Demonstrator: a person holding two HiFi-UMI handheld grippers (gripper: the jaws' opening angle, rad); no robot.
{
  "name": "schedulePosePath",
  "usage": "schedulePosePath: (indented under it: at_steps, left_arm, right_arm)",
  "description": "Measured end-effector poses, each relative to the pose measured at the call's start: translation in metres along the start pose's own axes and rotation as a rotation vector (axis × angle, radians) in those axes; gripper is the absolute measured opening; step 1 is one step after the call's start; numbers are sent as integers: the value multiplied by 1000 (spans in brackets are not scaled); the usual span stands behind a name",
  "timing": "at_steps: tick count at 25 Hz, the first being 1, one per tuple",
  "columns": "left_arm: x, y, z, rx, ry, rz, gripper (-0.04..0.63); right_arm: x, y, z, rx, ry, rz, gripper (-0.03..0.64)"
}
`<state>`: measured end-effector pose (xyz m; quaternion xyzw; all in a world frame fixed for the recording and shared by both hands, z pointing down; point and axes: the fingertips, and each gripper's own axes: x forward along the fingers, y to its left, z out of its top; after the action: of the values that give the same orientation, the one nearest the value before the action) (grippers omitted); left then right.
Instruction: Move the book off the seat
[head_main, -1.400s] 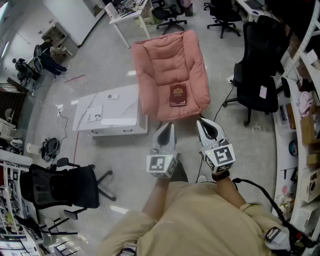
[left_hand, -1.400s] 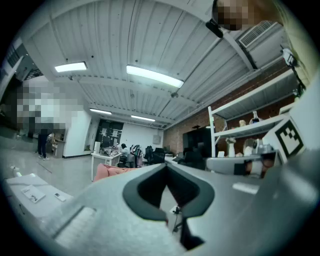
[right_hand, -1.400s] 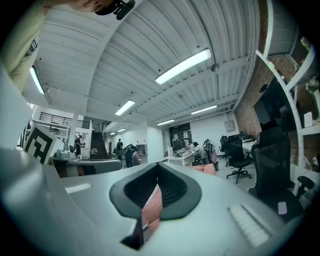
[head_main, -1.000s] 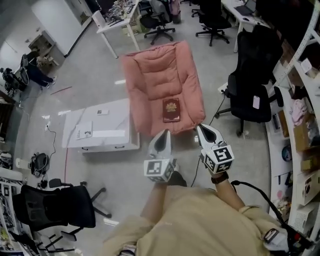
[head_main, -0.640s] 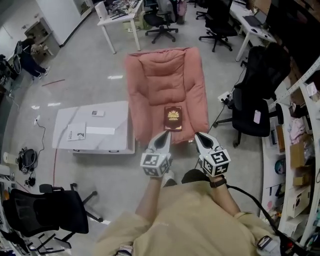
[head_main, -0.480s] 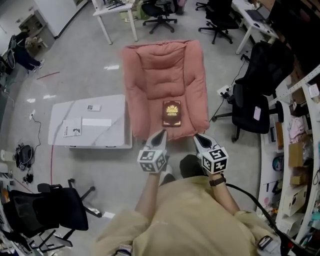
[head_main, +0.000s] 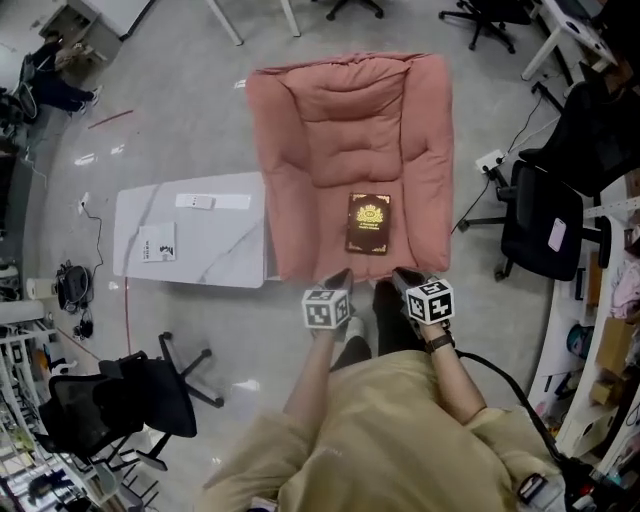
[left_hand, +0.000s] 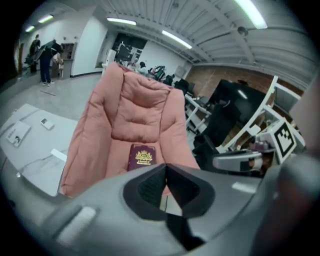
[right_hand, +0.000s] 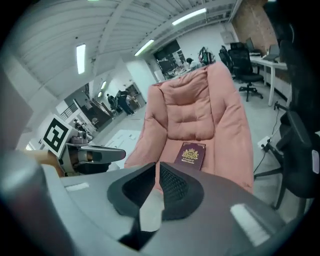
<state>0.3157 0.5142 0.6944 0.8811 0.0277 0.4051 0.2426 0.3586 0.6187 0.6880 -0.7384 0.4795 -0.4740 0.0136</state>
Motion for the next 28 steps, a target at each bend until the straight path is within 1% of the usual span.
schedulePosePath:
  at_steps: [1,3,5,7,9,12,14,15,16,17,19,22,25,27,28]
  left_arm:
    - [18,9,-5,-19,35,15,3]
    - [51,31,-10,-77,79,46,3]
    - [80,51,-11,-139,102,68,3]
    - [107,69,-12,-174,125,81,3]
    - [133,86,-16,-185,149,80,14]
    - [172,112,-23,-178,175,68,61]
    - [198,133,-31,-171,202,74,114]
    - [211,143,-36,-174,215,76,130]
    - [224,151,-40,-181,223,72,132]
    - [237,158,-43,-189,225,60,147]
    - [261,171,-45,-194,221,39,213]
    - [291,191,-54,-196,224,25,270]
    - [312,199,-65,-241,222,-5,295]
    - [321,202,-75,-267,227,-16,294]
    - [325,203,-79,-274,230,-16,285]
  right_arm:
    - [15,-13,-4,23,33,12,32]
    - [45,-38,-8,57,87,21,43]
    - [73,-62,-11,80,133,18,58]
    - [101,-86,-18,113,171,9,77]
    - [129,-108,-27,158,200,-2,105]
    - [170,-137,-42,227,221,-23,178]
    - [195,-153,-50,258,221,-34,206]
    - [207,-161,-53,268,218,-38,218]
    - [218,-168,-56,274,212,-40,226]
    - [229,-175,-58,275,207,-39,227]
    - [249,-187,-63,263,202,-37,227]
    - [273,-203,-74,249,220,-34,246]
    - [288,-212,-81,249,221,-21,245]
    - [296,-215,-85,253,211,-6,218]
    - [299,-216,-86,258,208,1,191]
